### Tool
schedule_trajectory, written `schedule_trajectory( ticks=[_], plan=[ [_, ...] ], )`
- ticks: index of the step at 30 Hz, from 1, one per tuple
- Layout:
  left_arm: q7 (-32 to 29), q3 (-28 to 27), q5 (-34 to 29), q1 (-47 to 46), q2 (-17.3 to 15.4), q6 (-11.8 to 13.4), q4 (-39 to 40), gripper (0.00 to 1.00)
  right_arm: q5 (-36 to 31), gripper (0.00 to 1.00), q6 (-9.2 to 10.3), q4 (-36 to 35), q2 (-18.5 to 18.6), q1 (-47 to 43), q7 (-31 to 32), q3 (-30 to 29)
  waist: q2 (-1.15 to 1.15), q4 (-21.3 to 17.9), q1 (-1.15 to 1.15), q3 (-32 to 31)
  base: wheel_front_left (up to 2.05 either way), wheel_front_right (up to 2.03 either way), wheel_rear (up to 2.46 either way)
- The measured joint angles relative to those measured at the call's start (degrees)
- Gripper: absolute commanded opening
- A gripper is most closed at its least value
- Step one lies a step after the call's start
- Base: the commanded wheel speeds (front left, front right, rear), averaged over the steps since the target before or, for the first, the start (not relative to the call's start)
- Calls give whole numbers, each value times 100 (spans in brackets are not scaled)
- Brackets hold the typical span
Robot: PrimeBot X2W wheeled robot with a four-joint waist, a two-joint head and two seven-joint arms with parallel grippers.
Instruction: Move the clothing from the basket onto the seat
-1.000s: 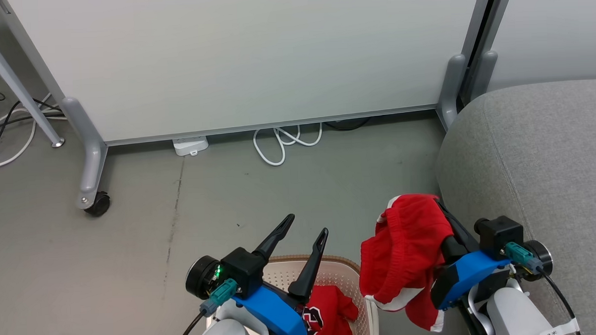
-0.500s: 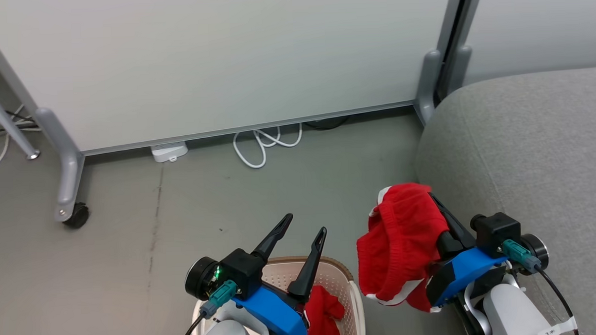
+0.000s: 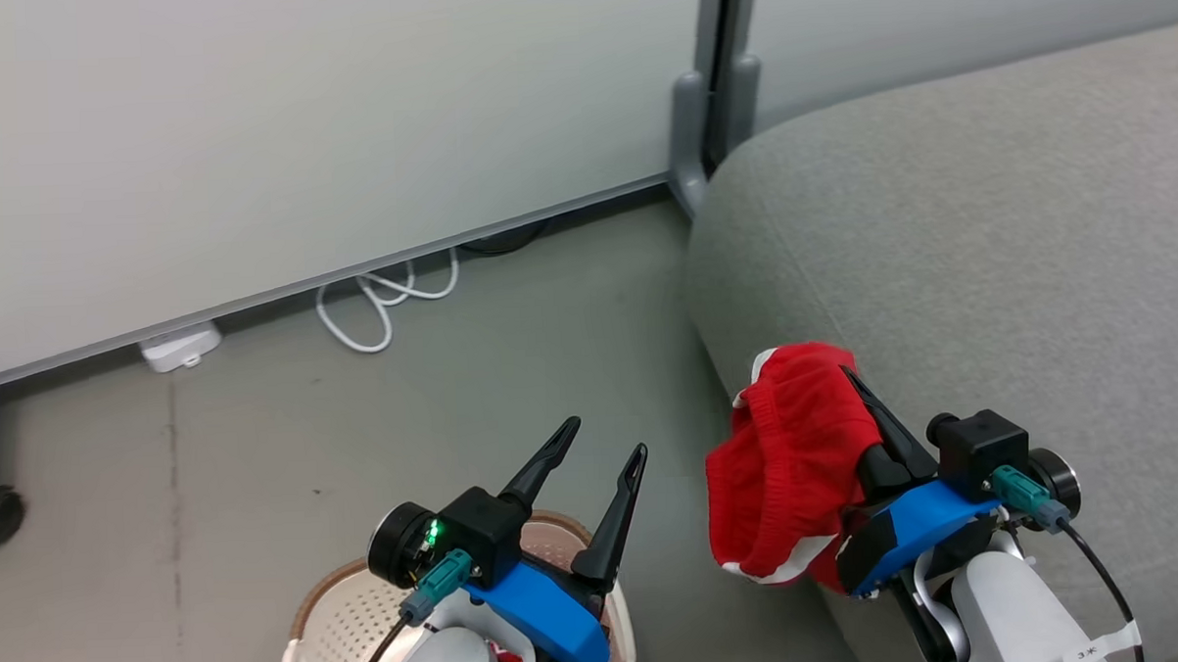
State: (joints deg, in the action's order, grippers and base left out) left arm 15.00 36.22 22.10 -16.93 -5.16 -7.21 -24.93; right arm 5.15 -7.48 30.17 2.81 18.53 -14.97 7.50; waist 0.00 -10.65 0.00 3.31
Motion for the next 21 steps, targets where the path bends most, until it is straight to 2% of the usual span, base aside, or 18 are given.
schedule_trajectory(
  ticks=[12, 21],
  plan=[
    [-1, 87, -16, -177, -60, -16, 29, 100, 101, 0, 0, -83, 1, 36, 0, 13, 0, -922, 0, 241, 0, 0, 0],
    [0, 130, 7, -224, -110, -16, 13, 100, 121, 0, 0, -112, 1, 35, 0, 13, 0, -1433, 0, 342, 0, 0, 0]
  ],
)
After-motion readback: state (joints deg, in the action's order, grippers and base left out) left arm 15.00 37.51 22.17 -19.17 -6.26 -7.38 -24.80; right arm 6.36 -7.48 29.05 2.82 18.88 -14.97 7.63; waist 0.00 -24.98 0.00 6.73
